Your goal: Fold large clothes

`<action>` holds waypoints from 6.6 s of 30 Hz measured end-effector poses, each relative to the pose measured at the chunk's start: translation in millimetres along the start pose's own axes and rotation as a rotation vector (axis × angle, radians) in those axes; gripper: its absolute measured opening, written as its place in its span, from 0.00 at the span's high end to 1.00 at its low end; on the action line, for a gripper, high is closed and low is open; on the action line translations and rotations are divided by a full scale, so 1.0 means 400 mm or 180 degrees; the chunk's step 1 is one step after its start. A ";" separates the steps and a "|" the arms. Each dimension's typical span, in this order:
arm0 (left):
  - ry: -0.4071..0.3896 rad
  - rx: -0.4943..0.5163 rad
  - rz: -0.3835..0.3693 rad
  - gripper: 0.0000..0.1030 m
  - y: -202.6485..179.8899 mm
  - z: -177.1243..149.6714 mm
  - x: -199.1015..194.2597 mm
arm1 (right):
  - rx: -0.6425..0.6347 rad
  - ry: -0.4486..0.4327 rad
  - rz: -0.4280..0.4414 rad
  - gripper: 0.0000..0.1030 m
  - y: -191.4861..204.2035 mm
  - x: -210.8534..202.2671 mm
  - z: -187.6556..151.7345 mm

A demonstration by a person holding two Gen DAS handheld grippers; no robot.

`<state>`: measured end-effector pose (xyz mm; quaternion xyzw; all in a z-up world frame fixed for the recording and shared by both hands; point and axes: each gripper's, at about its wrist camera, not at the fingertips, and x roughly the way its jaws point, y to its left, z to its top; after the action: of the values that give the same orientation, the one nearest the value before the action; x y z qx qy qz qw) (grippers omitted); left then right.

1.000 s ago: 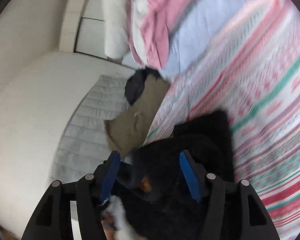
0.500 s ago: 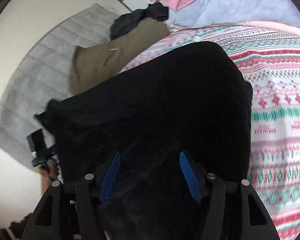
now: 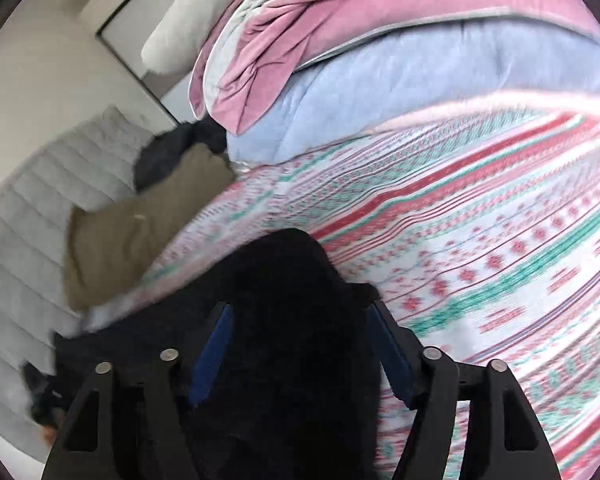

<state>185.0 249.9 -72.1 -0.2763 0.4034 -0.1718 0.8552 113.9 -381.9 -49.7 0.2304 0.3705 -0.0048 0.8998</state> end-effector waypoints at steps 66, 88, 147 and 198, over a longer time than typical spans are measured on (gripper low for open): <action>0.0444 0.0593 0.0840 0.59 -0.011 -0.308 -0.133 | -0.0139 0.0851 0.0186 0.83 -0.034 -0.204 -0.291; 0.0493 -0.0670 -0.0729 0.52 0.058 -0.168 0.030 | 0.0967 0.0857 0.1204 0.34 -0.063 0.119 -0.142; 0.1262 0.2158 -0.1684 0.43 -1.475 -0.643 0.785 | 0.1303 -0.1263 -0.2894 0.33 -1.072 -0.787 -0.069; 0.0884 0.2647 0.0193 0.01 -1.175 -0.697 0.243 | 0.0591 -0.0474 -0.2217 0.09 -0.099 -0.577 -0.314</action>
<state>-7.3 -264.0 12.0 0.1292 0.4190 -0.3300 0.8360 -144.0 -402.3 10.7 0.1701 0.3582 -0.3612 0.8440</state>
